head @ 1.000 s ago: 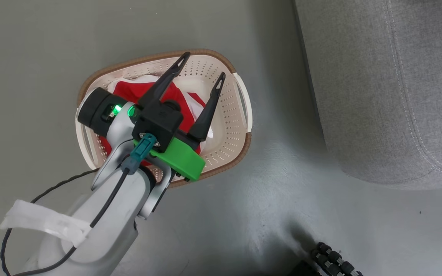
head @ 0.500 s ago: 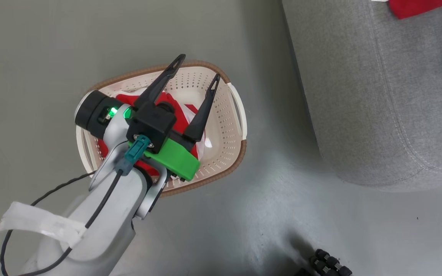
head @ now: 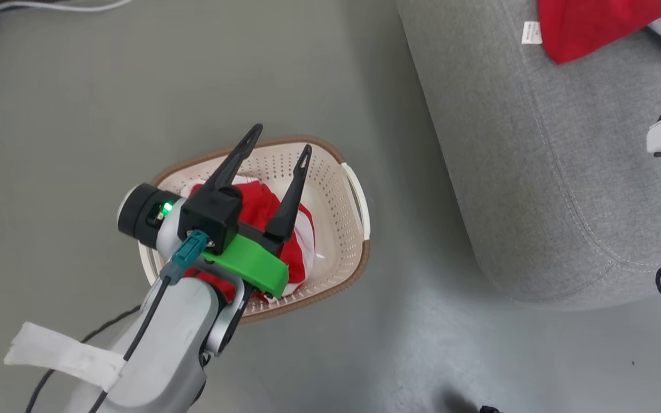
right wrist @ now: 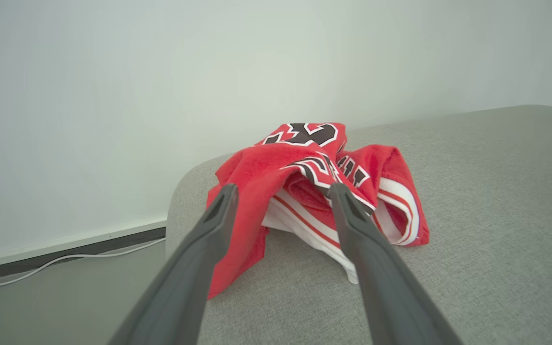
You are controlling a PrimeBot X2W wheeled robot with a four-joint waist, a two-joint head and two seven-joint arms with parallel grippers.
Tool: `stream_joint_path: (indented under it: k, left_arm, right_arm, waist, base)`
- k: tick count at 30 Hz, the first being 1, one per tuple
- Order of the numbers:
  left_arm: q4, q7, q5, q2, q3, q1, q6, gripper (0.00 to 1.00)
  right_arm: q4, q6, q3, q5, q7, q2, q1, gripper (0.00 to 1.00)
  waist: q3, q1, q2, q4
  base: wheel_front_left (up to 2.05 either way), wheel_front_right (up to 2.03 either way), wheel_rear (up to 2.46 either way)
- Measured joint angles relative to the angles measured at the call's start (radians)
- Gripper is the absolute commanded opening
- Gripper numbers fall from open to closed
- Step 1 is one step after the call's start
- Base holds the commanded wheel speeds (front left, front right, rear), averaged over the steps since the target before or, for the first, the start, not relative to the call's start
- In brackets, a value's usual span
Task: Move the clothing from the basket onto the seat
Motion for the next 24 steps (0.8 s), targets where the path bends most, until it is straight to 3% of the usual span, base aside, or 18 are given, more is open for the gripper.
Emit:
stream_joint_path:
  k: [9,24]
  left_arm:
    - [0.065,-0.033,-0.054,-0.02,0.048,0.07,0.0,1.0]
    - [0.138,-0.052,-0.102,-0.016,0.175,0.215,0.014,1.0]
  right_arm:
    - [-0.081,0.032,0.044,-0.028,0.0,0.039,0.08,1.0]
    - [-0.124,0.044,0.141,-0.059,0.0,0.159,0.277,1.0]
  waist:
    - [-0.115,0.0,0.0,0.032]
    - [-0.316,0.0,0.0,0.152]
  base:
    - [0.0,0.0,0.0]
    - [0.0,0.0,0.0]
